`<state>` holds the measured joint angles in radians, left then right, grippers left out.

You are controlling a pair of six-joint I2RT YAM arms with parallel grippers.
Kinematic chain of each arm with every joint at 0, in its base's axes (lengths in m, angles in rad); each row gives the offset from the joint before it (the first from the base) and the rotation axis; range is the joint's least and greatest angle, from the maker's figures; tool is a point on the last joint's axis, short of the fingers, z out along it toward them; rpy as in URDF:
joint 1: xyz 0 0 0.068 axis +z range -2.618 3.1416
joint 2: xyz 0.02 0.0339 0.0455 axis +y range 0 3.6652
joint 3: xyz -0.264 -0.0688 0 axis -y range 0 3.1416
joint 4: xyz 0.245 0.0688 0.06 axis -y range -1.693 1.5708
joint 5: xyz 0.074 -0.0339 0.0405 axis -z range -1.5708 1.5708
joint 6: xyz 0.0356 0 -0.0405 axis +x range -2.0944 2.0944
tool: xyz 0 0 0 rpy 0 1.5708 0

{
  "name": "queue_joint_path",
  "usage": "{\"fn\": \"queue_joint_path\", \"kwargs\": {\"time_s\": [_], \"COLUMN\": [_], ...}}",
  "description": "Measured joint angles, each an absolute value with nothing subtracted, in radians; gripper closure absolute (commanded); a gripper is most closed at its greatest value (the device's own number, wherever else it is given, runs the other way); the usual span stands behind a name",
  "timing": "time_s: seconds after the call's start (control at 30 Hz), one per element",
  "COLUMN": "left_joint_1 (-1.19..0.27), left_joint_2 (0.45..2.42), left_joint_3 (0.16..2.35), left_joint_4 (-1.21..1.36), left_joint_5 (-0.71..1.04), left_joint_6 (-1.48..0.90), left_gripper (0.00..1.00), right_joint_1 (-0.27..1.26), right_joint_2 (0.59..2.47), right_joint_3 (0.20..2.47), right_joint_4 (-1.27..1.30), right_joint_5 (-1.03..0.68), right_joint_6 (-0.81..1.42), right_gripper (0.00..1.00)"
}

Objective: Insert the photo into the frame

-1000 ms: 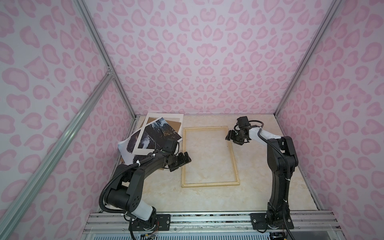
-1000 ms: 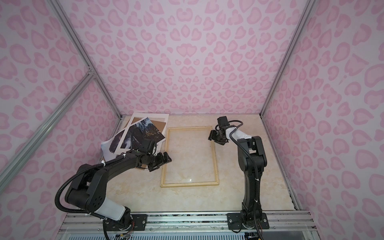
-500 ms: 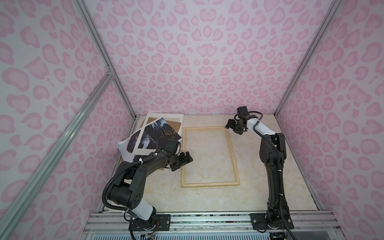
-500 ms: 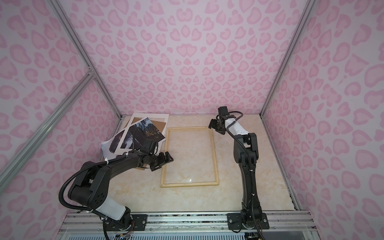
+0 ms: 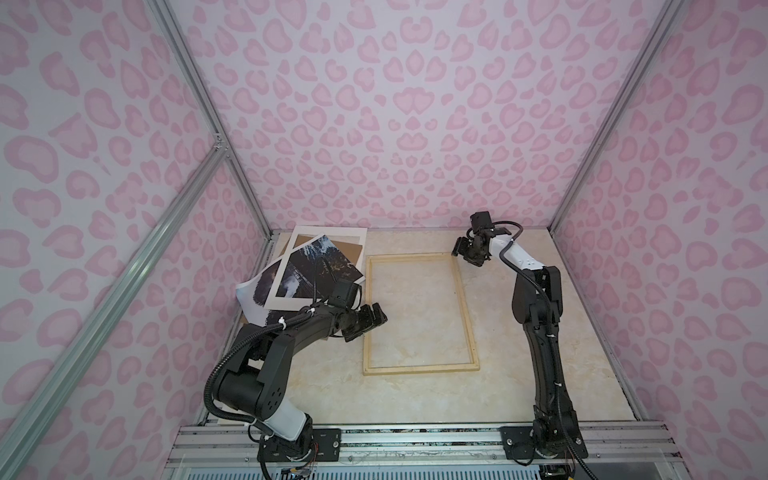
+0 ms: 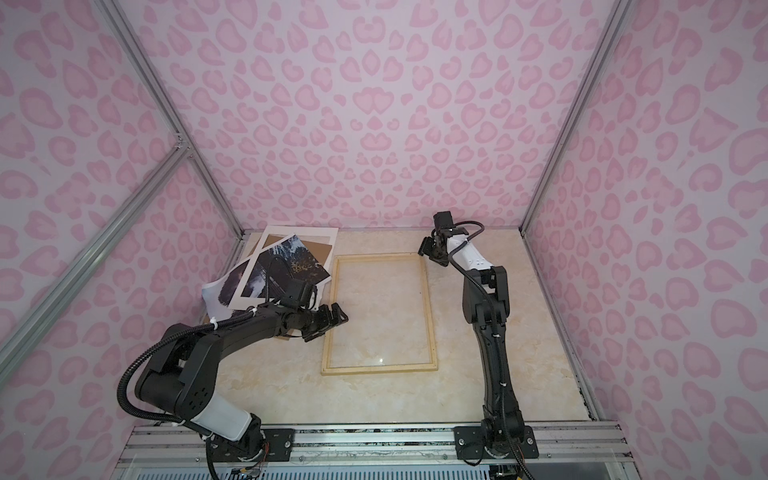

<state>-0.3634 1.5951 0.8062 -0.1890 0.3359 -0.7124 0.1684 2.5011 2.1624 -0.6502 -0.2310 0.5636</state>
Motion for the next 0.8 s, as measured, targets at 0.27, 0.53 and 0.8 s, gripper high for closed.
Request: {"fn": "queue_joint_path", "kwargs": {"time_s": [0.27, 0.53, 0.8], "left_joint_1": [-0.369, -0.389, -0.391], "left_joint_2": [1.608, 1.619, 1.613], "left_joint_3": [0.811, 0.820, 0.815], "left_joint_4": [-0.168, -0.154, -0.151], "left_joint_5": [0.341, 0.337, 0.334], "left_joint_6": [-0.715, -0.723, -0.727], "left_gripper": [0.01, 0.02, 0.01], "right_joint_1": [0.187, 0.209, 0.231], "right_joint_2": [2.389, 2.406, 2.410], "right_joint_3": [1.946, 1.965, 1.958], "right_joint_4": [-0.560, -0.553, -0.543], "right_joint_5": [-0.199, -0.154, -0.096], "right_joint_6": [0.562, 0.574, 0.630], "right_gripper": [0.31, 0.24, 0.20]}}
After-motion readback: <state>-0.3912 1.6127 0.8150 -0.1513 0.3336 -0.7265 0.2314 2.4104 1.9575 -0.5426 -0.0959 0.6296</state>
